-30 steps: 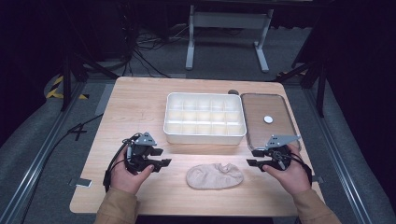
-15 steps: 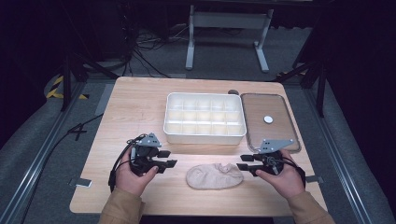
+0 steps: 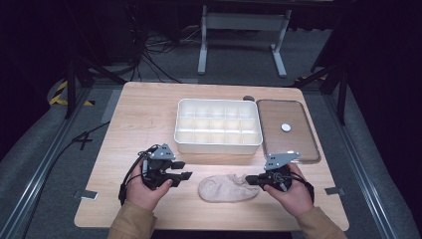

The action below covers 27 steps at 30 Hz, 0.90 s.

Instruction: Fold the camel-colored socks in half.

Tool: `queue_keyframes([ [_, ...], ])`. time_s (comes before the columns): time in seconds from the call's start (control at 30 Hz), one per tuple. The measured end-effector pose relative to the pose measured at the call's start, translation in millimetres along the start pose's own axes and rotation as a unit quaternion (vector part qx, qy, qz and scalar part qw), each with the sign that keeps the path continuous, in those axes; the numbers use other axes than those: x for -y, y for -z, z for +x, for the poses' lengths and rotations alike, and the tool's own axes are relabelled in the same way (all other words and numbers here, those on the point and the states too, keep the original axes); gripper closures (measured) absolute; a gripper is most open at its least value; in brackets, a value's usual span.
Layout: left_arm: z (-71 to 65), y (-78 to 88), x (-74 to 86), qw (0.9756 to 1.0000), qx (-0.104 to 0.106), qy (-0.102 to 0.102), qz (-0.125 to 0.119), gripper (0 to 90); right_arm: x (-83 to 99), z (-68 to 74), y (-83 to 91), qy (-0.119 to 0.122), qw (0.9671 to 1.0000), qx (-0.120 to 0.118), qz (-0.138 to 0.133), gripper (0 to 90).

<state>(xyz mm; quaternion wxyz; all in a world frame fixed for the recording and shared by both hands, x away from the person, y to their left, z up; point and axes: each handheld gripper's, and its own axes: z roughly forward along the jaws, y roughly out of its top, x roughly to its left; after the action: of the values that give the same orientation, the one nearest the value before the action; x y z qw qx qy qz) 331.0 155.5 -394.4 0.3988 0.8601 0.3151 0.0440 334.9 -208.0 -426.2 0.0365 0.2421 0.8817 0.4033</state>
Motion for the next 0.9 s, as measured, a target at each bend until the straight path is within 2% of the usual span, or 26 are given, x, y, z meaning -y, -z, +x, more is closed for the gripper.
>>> queue_keyframes([
  [0.27,0.1,-3.9,0.2,0.9999,-0.001,-0.004,0.013,53.4,-3.0,12.4,-23.5,0.016,0.9998,-0.004,0.014,87.0],
  [0.47,-1.6,-9.0,0.3,0.9997,0.004,-0.007,0.023,52.2,-3.0,17.1,-37.0,0.022,0.9994,-0.013,0.025,89.0],
  [0.6,-3.1,-15.2,2.6,0.9996,0.006,0.003,0.027,51.7,-2.3,19.9,-44.6,0.027,0.9991,-0.015,0.03,89.1],
  [0.67,-3.0,-18.6,3.8,0.9993,0.005,0.003,0.037,50.5,-1.7,21.0,-48.3,0.029,0.999,-0.013,0.031,89.0],
  [0.8,-3.8,-23.4,4.8,0.999,0.003,0.003,0.043,50.0,-0.4,22.4,-54.9,0.038,0.9988,-0.004,0.032,88.1],
  [0.9,-4.6,-25.5,4.6,0.9989,0.003,-0.002,0.047,49.4,1.1,22.3,-59.2,0.042,0.9981,0.0,0.044,88.6],
])
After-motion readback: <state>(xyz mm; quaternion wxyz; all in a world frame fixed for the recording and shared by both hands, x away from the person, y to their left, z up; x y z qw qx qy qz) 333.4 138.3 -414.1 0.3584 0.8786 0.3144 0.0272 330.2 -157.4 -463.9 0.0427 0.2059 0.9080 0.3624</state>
